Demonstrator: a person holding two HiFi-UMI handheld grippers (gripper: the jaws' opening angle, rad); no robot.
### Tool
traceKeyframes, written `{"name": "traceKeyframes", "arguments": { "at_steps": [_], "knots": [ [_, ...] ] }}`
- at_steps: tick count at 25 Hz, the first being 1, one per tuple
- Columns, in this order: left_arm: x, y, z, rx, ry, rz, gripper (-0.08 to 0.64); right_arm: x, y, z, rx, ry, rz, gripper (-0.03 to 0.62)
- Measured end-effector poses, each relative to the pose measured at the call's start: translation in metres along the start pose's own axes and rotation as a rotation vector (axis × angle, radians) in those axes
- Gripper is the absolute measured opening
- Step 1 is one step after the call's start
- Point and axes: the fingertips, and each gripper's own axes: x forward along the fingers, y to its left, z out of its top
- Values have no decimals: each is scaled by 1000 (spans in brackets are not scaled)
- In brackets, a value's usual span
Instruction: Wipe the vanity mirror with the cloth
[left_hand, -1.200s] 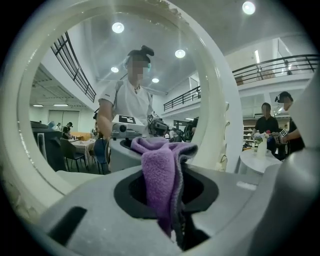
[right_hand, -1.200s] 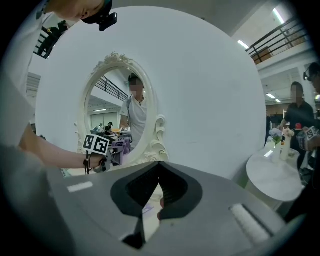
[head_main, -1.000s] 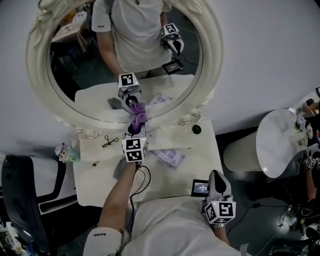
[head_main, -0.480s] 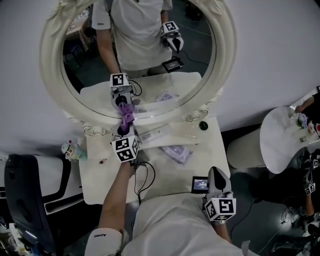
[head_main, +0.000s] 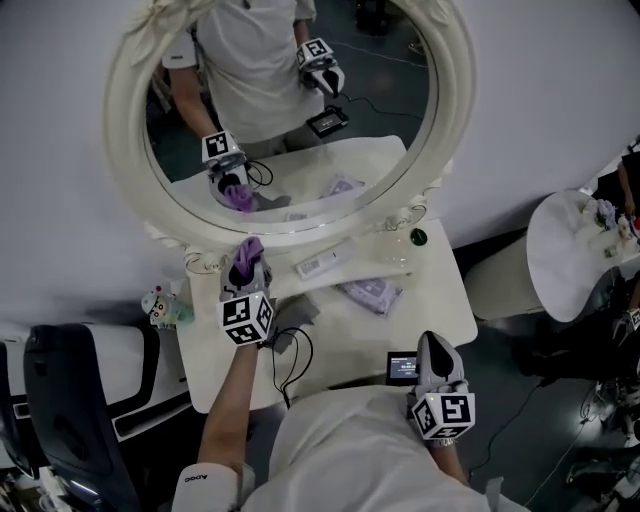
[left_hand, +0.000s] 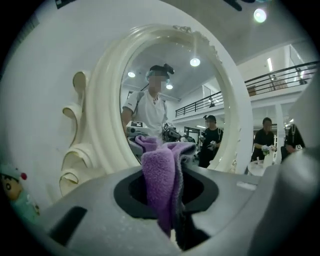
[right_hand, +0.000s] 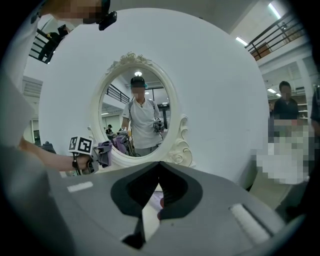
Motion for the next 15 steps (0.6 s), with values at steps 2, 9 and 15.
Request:
{"name": "traceKeyframes", "arguments": {
  "at_steps": [2, 9, 15],
  "knots": [
    [-29, -5, 5, -16, -29, -37, 91, -3, 13, -4, 8, 6, 4, 8],
    [-138, -49, 6, -51, -88, -211, 91, -9, 54, -13, 24, 10, 60, 8],
    [-205, -77, 9, -95, -108, -242, 92, -17, 85, -11, -23, -5, 152, 8]
  ]
}}
